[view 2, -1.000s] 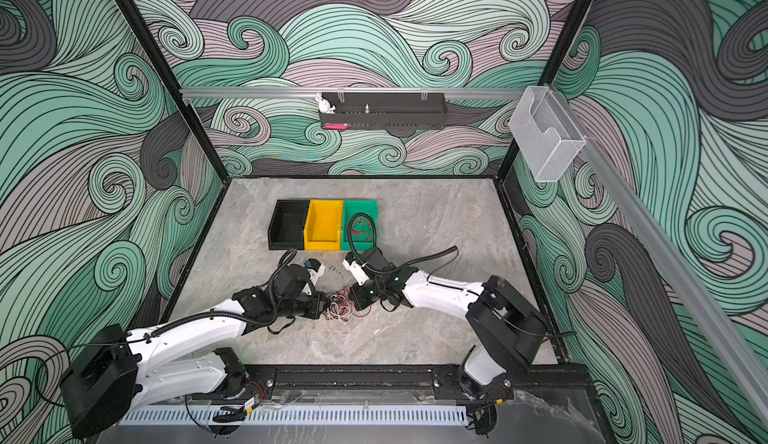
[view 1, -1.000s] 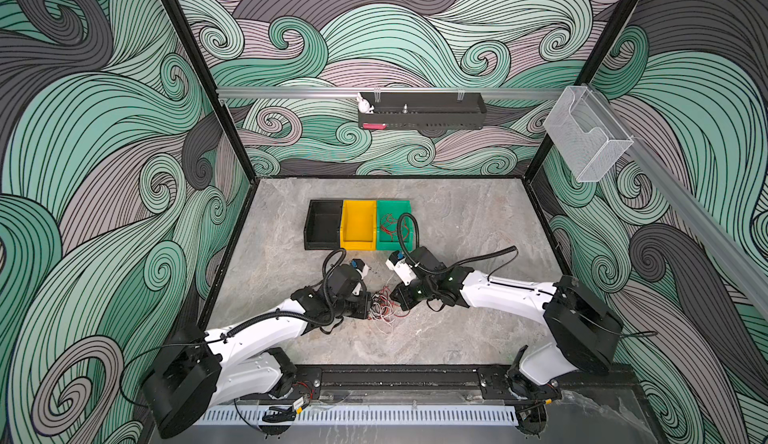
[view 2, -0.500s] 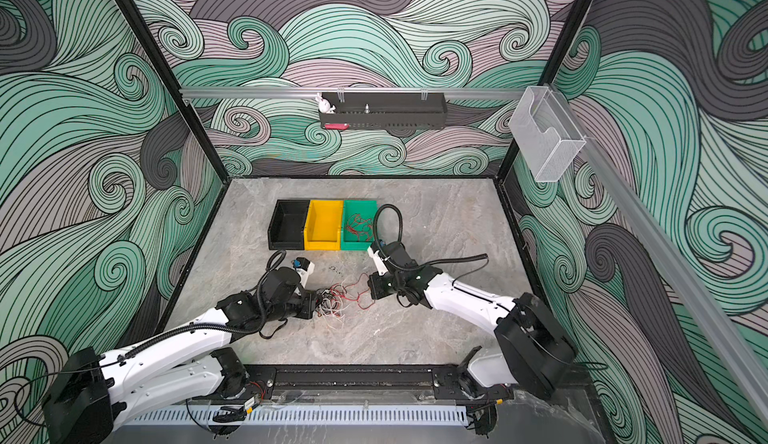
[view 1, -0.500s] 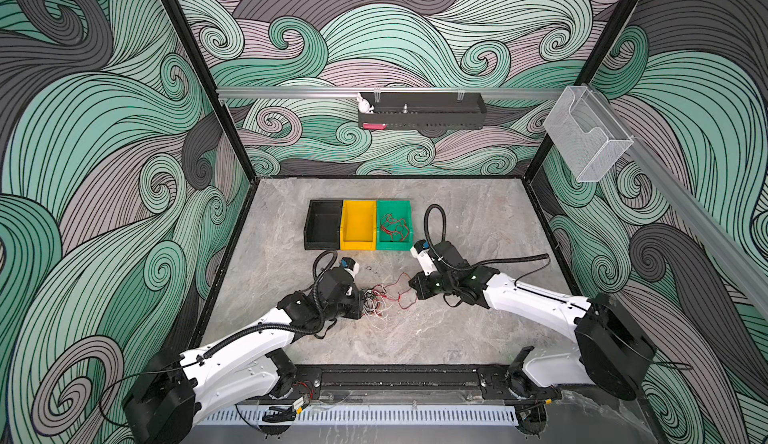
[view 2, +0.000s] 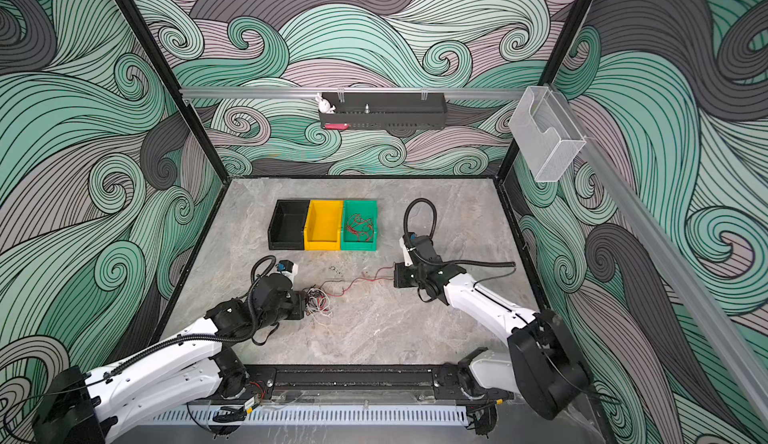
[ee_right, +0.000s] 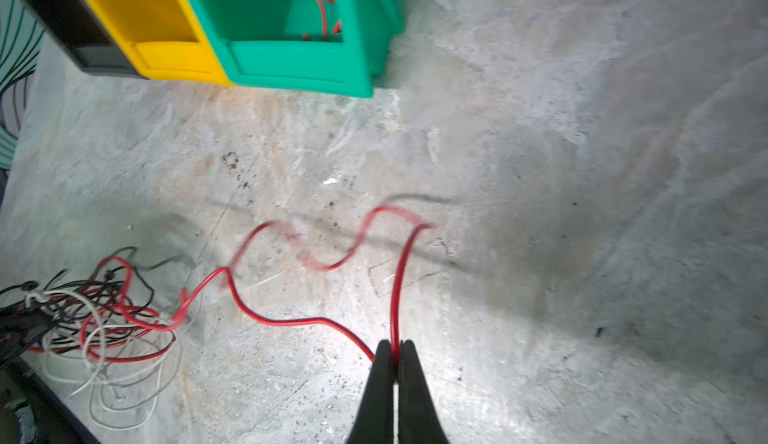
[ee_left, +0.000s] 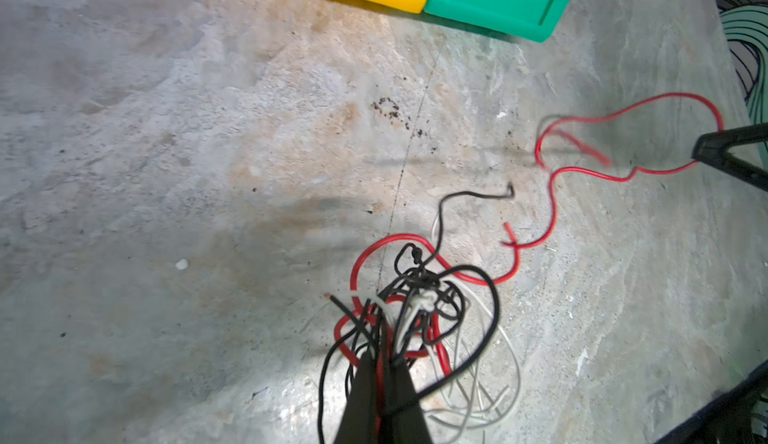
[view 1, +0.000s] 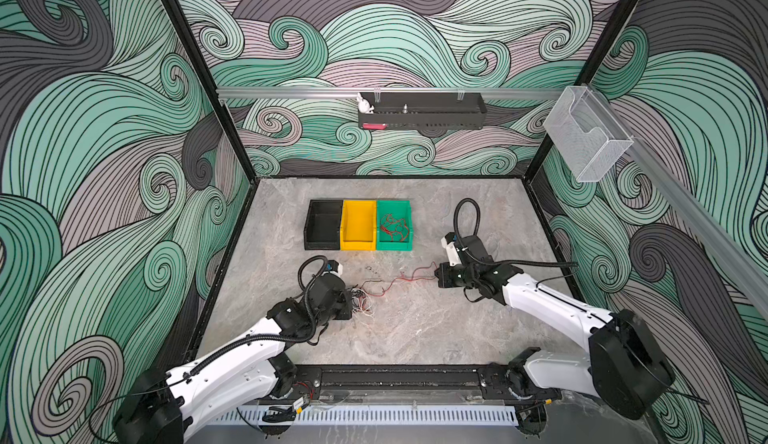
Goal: Untangle the cables
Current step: 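Pull the red wire out with the right gripper while the left holds the pile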
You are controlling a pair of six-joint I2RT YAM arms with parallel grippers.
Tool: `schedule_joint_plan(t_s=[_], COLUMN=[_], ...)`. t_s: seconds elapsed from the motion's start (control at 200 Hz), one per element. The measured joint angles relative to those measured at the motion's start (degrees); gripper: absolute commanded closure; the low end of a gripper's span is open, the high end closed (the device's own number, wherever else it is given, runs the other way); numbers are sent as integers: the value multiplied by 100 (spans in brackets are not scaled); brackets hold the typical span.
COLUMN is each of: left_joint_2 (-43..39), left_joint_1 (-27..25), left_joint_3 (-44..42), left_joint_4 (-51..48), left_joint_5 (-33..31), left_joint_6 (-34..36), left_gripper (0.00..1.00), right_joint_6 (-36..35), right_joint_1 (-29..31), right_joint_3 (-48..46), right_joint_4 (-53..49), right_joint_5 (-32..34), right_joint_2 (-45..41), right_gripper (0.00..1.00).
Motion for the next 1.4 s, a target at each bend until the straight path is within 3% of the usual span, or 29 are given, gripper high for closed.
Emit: schedule_joint_plan(t_s=[0.405, 0.726, 1.086, 1.401], left_joint_2=[-136, 28, 647, 1014], left_joint_1=[385, 439, 439, 439], left_joint_3=[-92, -94, 11, 332], left_joint_4=[-439, -275, -138, -133], left_joint_5=[-177, 168, 640, 988], left_joint_6=[-293, -225, -2, 153], left_gripper=[98, 90, 68, 44], right_joint_6=[258, 317, 389, 518], right_joint_1=[-1086, -1137, -693, -92], right_joint_3=[-269, -269, -157, 905], right_joint_4=[-173, -4, 122, 402], right_joint_5=[-107, -955, -1541, -1517], right_joint_2=[-267, -352, -518, -17], right_gripper=[100, 100, 99, 99])
